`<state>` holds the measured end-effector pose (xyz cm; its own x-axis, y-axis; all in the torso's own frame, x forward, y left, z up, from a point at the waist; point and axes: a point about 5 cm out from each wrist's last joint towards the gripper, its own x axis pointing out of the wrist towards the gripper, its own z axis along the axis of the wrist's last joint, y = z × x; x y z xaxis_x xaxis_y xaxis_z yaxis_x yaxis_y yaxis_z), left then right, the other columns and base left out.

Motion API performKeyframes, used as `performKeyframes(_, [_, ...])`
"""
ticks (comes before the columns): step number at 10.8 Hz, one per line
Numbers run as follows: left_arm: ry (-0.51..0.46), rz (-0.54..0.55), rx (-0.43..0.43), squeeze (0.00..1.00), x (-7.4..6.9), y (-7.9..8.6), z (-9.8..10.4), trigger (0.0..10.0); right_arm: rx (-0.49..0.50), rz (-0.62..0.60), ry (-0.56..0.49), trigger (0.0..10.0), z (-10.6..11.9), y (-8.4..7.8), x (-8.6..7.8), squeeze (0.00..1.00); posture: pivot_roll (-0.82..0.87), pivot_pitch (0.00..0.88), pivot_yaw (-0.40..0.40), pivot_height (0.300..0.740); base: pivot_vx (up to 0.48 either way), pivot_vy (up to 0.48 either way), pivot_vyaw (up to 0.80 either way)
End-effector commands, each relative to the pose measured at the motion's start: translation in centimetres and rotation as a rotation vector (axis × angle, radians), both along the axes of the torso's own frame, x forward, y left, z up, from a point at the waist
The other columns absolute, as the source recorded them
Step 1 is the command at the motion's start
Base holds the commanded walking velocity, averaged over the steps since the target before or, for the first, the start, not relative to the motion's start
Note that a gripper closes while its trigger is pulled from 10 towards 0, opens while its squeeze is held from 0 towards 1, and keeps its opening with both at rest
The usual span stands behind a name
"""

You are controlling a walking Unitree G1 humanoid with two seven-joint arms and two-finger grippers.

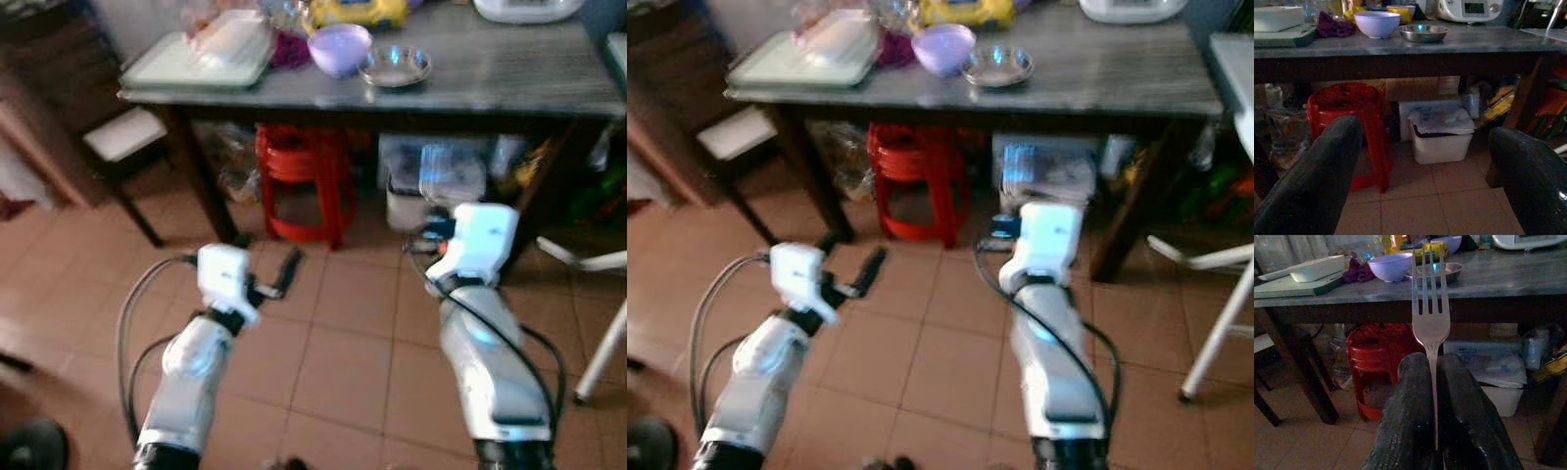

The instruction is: Setting the table

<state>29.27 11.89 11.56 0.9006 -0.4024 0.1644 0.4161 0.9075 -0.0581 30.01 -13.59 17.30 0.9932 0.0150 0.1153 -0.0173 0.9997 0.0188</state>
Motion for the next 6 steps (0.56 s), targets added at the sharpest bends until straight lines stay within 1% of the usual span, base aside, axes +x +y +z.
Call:
performKeyframes(1, [-0.001, -0.021, 0.003, 0.0, 0.0, -0.46, 0.07, 10.0, 0.0, -0.015, -0.014, 10.0, 0.24, -0.43, -0.01, 0.0, -0.16, 0.149, 0.117, 0.74, 0.48, 0.0, 0.0])
performKeyframes(3, [-0.002, -0.02, 0.002, 0.0, 0.02, -0.47, 0.09, 10.0, 0.003, -0.012, -0.009, 10.0, 0.16, -0.37, 0.04, 0.0, -0.15, 0.147, 0.115, 0.74, 0.48, 0.0, 0.0])
performKeyframes(6, [0.002, -0.02, -0.001, 0.0, -0.06, -0.6, -0.02, 10.0, 0.001, -0.01, -0.006, 10.0, 0.14, -0.37, 0.17, 0.0, -0.15, 0.148, 0.11, 0.74, 0.48, 0.0, -0.52])
